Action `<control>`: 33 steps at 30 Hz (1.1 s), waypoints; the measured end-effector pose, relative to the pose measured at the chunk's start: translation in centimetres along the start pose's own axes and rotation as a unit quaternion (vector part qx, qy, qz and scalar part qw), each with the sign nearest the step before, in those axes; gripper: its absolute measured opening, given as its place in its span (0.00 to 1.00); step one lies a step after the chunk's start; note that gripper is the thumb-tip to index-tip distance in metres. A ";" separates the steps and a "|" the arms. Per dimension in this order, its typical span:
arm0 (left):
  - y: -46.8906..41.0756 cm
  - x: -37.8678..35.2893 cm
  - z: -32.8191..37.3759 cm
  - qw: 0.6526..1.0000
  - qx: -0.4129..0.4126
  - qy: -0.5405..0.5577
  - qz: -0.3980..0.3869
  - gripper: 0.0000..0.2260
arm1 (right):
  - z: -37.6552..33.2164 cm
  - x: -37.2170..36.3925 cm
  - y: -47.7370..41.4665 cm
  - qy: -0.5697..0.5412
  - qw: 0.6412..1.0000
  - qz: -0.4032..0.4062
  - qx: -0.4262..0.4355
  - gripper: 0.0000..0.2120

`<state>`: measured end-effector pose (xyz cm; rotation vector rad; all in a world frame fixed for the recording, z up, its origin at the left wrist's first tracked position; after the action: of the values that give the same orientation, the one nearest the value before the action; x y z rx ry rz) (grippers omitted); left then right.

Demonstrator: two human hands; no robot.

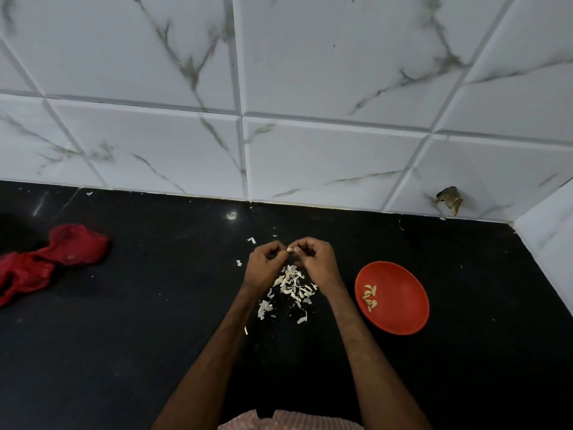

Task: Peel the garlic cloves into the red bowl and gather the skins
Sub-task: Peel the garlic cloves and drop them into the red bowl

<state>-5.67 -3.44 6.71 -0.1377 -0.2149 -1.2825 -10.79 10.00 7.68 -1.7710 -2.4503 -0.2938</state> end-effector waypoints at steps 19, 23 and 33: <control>-0.4 0.2 -2.0 0.995 0.031 -0.096 0.021 0.19 | -0.9 0.1 0.0 -0.120 0.988 -0.014 -0.097 0.05; -0.8 0.3 -1.0 0.999 -0.004 0.013 0.033 0.06 | -0.7 0.0 -0.1 -0.086 0.993 0.011 -0.076 0.04; -0.8 -0.4 -0.1 0.996 -0.029 0.079 0.033 0.03 | -0.8 -0.1 -0.3 -0.017 0.999 0.037 -0.019 0.04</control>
<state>-6.50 -3.35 6.51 -0.0906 -0.0375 -1.2279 -11.05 9.64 8.38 -1.8924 -2.4100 -0.3070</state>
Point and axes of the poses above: each hand's wrist, its own y-axis away from the middle knuckle, its own x-axis out of the back of the hand, z = x × y, the point moved 2 cm from there along -y, towards the middle knuckle, and after that the axes turned 2 degrees about -y, right-handed, at the moved point
